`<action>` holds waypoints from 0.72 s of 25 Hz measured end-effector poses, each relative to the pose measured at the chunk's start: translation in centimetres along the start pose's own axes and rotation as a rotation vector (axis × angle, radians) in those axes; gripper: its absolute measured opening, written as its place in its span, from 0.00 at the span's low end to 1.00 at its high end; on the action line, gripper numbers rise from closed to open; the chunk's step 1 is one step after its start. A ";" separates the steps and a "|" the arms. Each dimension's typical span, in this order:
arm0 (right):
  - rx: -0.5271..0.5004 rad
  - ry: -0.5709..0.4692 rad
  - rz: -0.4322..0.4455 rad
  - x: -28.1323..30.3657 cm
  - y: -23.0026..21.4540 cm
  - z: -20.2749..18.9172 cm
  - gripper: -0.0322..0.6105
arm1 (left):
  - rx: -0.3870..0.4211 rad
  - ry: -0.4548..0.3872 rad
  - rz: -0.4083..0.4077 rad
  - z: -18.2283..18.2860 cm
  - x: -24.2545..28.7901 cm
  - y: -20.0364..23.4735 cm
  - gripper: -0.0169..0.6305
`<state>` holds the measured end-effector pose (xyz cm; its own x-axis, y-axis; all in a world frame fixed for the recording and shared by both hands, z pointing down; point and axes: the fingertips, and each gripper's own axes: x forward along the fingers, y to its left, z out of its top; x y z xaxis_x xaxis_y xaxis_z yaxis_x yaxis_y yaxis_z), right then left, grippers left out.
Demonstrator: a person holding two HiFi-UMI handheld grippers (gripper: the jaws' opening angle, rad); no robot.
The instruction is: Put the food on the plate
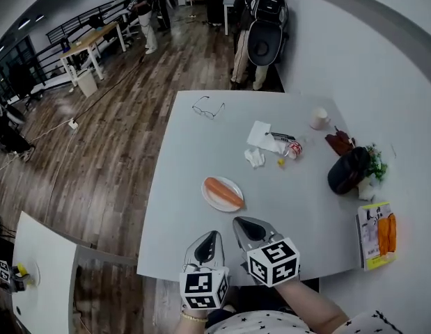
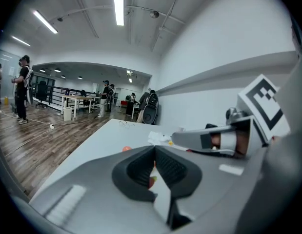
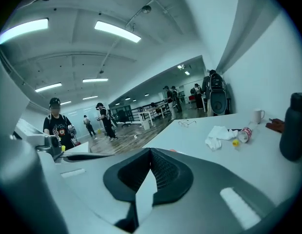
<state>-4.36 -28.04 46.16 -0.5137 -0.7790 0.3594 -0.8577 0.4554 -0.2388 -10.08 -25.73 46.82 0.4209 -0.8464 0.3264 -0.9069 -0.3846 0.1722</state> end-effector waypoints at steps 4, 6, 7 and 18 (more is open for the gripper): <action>0.034 -0.035 -0.029 -3.5 1.0 -2.1 0.05 | 0.006 0.002 -0.010 -1.4 -1.8 -1.3 0.04; 0.037 -0.035 -0.038 -5.0 1.5 -3.3 0.05 | 0.001 0.002 -0.014 -2.1 -2.9 -2.1 0.04; 0.031 -0.032 -0.043 -5.6 1.7 -3.8 0.05 | -0.002 0.003 -0.015 -2.4 -3.5 -2.4 0.04; -0.018 -0.055 -0.017 -10.9 5.6 -6.1 0.05 | 0.002 -0.004 0.004 -4.0 -9.3 -4.8 0.04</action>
<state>-3.71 -14.33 46.37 -0.4978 -0.8090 0.3126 -0.8666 0.4495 -0.2168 -9.61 -14.52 46.67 0.4167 -0.8496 0.3233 -0.9088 -0.3817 0.1684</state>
